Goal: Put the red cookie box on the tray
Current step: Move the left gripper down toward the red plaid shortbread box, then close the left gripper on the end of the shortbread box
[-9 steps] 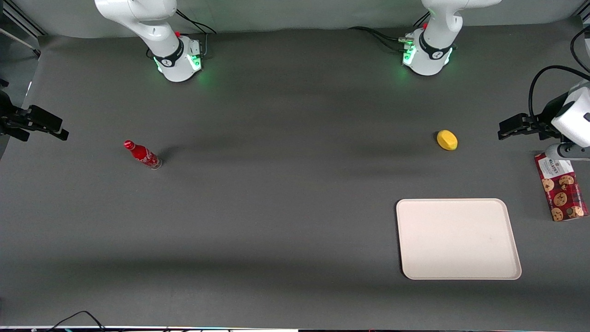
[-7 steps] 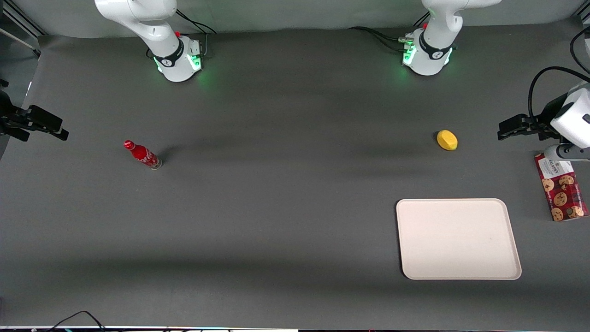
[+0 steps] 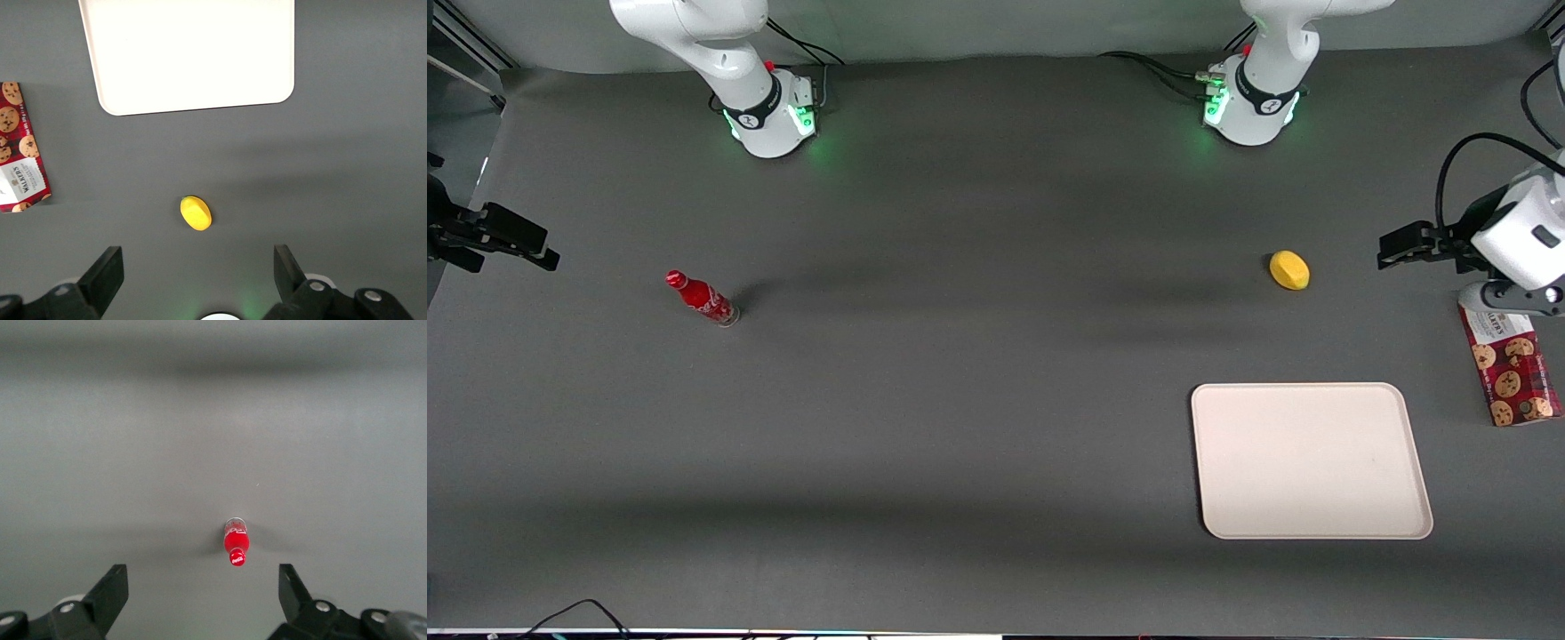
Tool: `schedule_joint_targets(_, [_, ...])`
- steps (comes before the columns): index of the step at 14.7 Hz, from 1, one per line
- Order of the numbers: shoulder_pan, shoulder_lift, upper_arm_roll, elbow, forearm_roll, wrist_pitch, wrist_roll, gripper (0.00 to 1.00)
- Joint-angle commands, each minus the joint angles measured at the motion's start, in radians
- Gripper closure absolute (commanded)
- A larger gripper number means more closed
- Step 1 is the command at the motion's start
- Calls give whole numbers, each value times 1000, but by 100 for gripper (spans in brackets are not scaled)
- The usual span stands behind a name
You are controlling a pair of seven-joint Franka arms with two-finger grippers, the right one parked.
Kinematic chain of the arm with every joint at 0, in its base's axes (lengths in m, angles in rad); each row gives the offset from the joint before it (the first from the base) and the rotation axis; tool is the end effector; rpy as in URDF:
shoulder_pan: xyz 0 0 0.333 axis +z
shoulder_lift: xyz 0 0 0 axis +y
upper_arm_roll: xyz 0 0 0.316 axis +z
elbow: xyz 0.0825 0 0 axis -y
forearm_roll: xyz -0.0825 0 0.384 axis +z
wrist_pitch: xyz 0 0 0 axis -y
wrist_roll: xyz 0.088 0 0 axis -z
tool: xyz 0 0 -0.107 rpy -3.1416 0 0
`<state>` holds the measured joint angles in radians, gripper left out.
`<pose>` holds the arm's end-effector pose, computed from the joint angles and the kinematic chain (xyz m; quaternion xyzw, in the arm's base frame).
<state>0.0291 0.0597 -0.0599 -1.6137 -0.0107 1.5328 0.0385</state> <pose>0.5635 -0.0176 0.5680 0.9969 -0.0345 -0.0702 0.0074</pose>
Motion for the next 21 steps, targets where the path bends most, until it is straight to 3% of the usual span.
schedule_joint_targets(1, [-9,14,0,25,18,-19,12,0])
schedule_joint_targets(7, [-5,14,9,15,28,-19,9,0])
schedule_joint_targets(9, [27,22,17,12,93,1,33,0])
schedule_joint_targets(13, [201,23,19,-40,106,79,222,0])
schedule_joint_targets(17, [400,37,19,-179,120,284,386,0])
schedule_joint_targets(21, [528,153,19,-198,121,447,470,0])
